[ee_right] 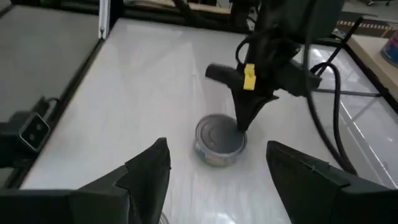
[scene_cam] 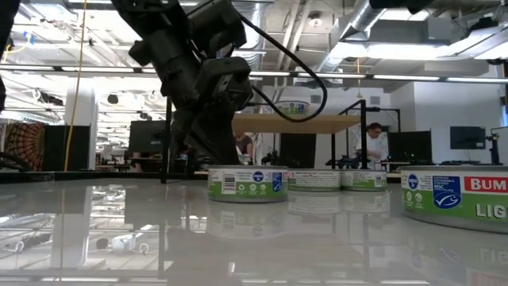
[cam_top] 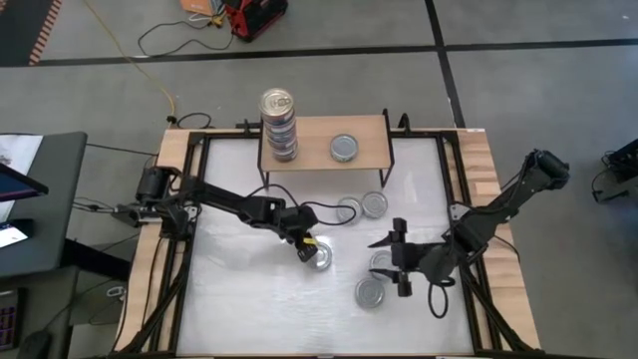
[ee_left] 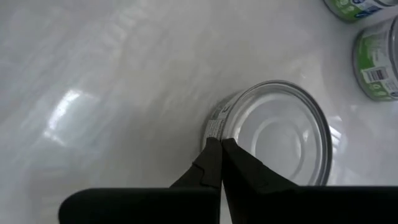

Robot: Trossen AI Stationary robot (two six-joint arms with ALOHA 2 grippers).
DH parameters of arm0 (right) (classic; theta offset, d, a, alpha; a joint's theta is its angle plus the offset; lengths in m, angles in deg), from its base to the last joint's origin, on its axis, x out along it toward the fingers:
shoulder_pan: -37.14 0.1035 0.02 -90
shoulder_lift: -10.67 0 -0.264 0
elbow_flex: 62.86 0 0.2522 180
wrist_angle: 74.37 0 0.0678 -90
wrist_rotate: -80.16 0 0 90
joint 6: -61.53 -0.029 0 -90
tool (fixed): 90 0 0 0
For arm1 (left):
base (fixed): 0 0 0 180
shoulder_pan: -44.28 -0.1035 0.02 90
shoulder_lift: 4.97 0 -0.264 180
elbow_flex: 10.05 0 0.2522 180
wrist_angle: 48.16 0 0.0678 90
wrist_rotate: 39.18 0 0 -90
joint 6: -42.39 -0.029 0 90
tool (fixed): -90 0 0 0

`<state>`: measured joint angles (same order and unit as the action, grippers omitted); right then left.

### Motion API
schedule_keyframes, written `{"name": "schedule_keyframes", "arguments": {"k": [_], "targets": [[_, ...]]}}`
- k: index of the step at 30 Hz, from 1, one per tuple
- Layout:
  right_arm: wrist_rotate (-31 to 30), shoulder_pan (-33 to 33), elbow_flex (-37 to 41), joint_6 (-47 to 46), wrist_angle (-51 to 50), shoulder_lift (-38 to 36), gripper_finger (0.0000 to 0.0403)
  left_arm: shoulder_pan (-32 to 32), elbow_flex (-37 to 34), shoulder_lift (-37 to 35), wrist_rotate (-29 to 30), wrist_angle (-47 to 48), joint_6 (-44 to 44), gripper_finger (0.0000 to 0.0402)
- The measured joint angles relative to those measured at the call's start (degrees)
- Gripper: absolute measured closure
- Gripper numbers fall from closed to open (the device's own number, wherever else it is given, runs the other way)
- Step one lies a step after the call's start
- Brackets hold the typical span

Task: Stack canned seafood by type on shelf
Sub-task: Stack the green tuna can on top of the green tuna can

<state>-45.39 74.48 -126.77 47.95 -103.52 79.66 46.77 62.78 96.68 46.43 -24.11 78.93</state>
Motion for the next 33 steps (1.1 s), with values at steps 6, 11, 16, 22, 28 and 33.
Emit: {"name": "schedule_keyframes", "arguments": {"k": [6,11,16,22,28,33], "targets": [[0.00,0.02,0.00,0.17,-1.01,0.00,0.0113,-3.59,0.00,0.02,-2.74,0.52,-2.37,0.0401],[-0.04,0.02,0.00,0.13,-2.77,0.00,0.0113,-5.97,0.00,0.02,-4.92,0.83,-4.18,0.0402],[-0.07,-0.80,0.00,0.15,-2.56,0.00,0.0113,-7.93,-0.03,0.02,-5.49,1.53,-6.60,0.0401],[0.31,-2.45,0.00,0.04,-2.56,0.00,0.0113,-10.82,0.00,0.00,-8.70,2.84,-8.90,0.0401],[2.87,-3.08,1.27,-0.04,-1.20,0.00,0.0113,-12.01,-0.07,0.07,-12.51,2.82,-10.36,0.0401],[3.10,-3.41,1.68,-0.78,-0.50,0.00,0.0113,-11.88,-0.09,0.10,-15.06,2.83,-11.24,0.0401]]}}
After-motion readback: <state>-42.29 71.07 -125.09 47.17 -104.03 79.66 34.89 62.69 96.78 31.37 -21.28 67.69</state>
